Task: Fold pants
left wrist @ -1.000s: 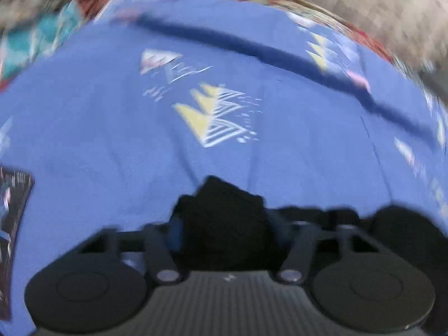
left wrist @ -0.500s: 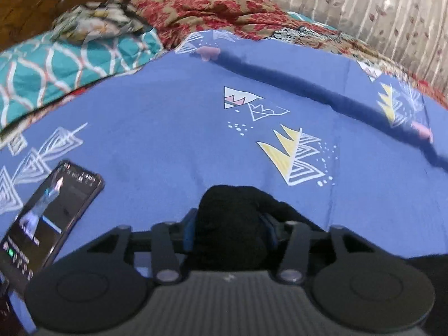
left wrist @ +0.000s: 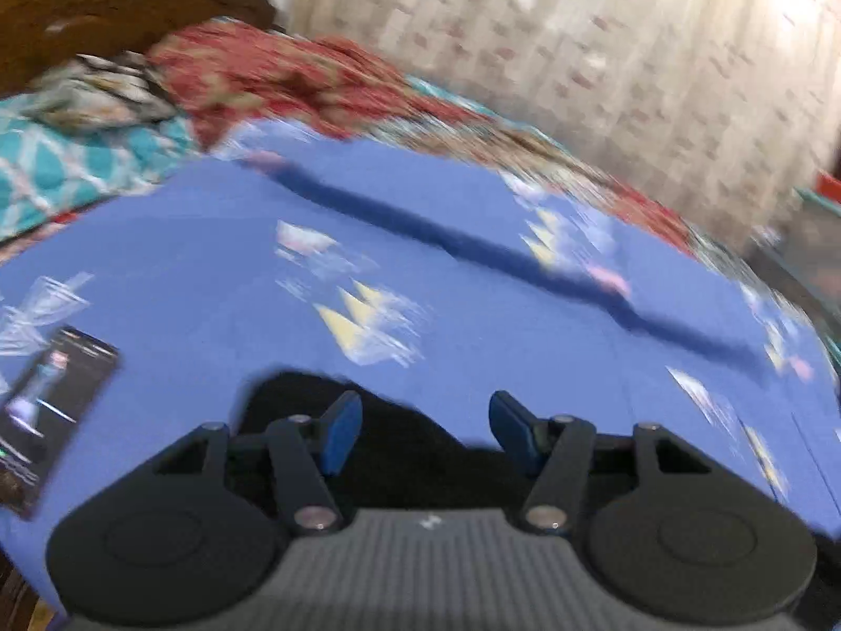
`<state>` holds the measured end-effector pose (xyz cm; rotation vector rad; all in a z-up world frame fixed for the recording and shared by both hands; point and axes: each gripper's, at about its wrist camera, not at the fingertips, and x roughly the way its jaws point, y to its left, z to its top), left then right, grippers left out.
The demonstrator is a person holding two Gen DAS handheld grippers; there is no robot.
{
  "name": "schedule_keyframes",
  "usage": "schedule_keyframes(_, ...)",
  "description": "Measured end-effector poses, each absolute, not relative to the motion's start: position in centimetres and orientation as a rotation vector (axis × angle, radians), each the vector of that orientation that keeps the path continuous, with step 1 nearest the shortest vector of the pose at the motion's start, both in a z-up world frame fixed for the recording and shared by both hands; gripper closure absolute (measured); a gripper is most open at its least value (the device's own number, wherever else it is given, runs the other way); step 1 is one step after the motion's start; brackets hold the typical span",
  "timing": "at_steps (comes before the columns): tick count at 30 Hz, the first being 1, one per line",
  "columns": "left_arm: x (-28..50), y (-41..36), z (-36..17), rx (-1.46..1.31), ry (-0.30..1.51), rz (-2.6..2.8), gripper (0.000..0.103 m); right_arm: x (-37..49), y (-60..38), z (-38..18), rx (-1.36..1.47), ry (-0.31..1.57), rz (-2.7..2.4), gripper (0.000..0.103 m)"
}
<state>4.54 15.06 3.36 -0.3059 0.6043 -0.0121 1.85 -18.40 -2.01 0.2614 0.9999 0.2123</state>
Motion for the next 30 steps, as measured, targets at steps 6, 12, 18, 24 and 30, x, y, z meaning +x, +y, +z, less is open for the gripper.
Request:
schedule_keyframes(6,6.7,14.5,-2.3,-0.29,0.824,0.039,0.052,1.7,-18.3,-1.9,0.252,0.997,0.212,0.059)
schedule_keyframes(12,8.0,15.6,-4.1,-0.278,0.891,0.088,0.077,1.7,-18.1,-1.9,0.254,0.997,0.208,0.059)
schedule_keyframes(18,7.2,16.1,-3.0,-0.374,0.879,0.066,0.065,1.6,-18.0,-1.9,0.254,0.995,0.207,0.059)
schedule_keyframes(24,4.6,14.5,-0.4,-0.339,0.788,0.003,0.055,1.7,-18.0,-1.9,0.255,0.996,0.207,0.059)
schedule_keyframes(30,2.9,13.0,-0.2,-0.303,0.78,-0.084,0.053,1.7,-17.9,-1.9,0.258,0.996,0.206,0.058)
